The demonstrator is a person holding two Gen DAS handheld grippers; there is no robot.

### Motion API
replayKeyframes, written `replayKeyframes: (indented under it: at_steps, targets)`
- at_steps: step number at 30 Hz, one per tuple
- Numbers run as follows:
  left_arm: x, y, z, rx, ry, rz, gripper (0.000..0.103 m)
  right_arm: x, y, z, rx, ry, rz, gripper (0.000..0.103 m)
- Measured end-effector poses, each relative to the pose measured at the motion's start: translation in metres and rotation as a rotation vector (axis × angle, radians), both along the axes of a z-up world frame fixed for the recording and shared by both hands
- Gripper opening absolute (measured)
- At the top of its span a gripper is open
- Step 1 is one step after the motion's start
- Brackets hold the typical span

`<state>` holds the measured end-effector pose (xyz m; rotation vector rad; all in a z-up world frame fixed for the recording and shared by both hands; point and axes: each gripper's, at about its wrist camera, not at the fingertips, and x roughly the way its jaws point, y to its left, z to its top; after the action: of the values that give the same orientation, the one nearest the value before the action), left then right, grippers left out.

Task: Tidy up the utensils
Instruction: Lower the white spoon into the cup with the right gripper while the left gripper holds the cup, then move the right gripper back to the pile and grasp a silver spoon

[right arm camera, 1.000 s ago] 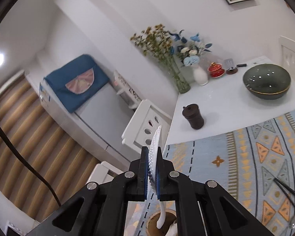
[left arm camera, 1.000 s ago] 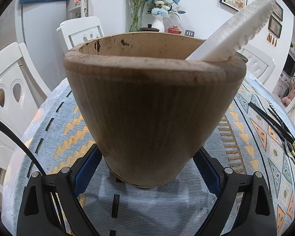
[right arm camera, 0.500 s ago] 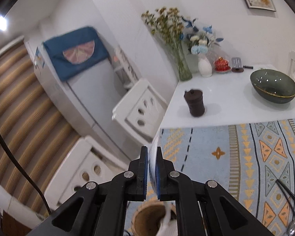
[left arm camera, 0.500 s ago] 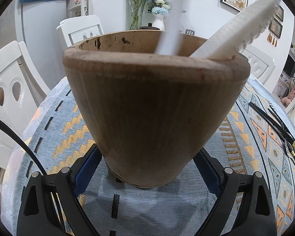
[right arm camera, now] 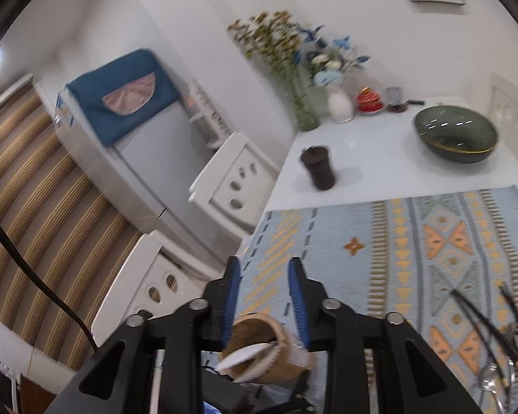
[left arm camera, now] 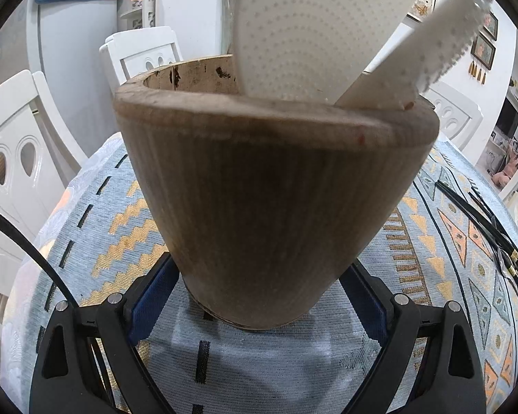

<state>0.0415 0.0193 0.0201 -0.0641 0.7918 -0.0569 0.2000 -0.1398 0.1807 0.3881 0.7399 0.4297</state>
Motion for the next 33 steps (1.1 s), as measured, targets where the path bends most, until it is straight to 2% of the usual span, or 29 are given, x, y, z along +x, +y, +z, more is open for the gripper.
replayKeyframes:
  at_steps: [3,7,8,9,11,12,16,20,23,27,30,33]
  targets:
    - [0.000,0.001,0.000,-0.002,0.004,0.001,0.093,-0.011,-0.028,0.012,0.018,-0.025,-0.070,0.035]
    - [0.000,0.004,0.001,-0.006,-0.002,-0.001,0.093,-0.030,-0.068,0.035,-0.025,-0.081,-0.170,0.036]
    - [-0.001,0.004,0.001,-0.008,-0.002,-0.001,0.093,-0.034,-0.077,0.042,-0.043,-0.094,-0.195,0.039]
    - [-0.001,0.005,0.002,-0.010,-0.005,-0.001,0.093,-0.037,-0.085,0.045,-0.058,-0.102,-0.216,0.051]
    - [-0.003,0.007,0.003,-0.014,-0.012,-0.002,0.093,-0.046,-0.109,0.051,-0.089,-0.113,-0.266,0.060]
    - [-0.004,0.008,0.003,-0.016,-0.012,-0.003,0.093,-0.048,-0.117,0.051,-0.109,-0.106,-0.275,0.061]
    - [-0.006,0.009,0.005,-0.020,-0.013,-0.004,0.093,-0.045,-0.143,0.028,-0.288,0.051,-0.301,0.061]
    - [-0.006,0.010,0.005,-0.019,-0.013,-0.004,0.093,-0.033,-0.162,-0.039,-0.410,0.354,-0.241,0.061]
    - [-0.007,0.009,0.005,-0.020,-0.013,-0.004,0.093,-0.037,-0.169,-0.085,-0.418,0.470,-0.191,0.061]
    - [-0.006,0.009,0.005,-0.019,-0.012,-0.004,0.093,-0.043,-0.182,-0.126,-0.367,0.563,-0.200,0.056]
    - [-0.007,0.010,0.005,-0.017,-0.011,-0.004,0.093,-0.046,-0.188,-0.137,-0.331,0.589,-0.214,0.056]
    - [-0.007,0.010,0.005,-0.017,-0.012,-0.005,0.093,-0.048,-0.188,-0.141,-0.349,0.602,-0.211,0.056]
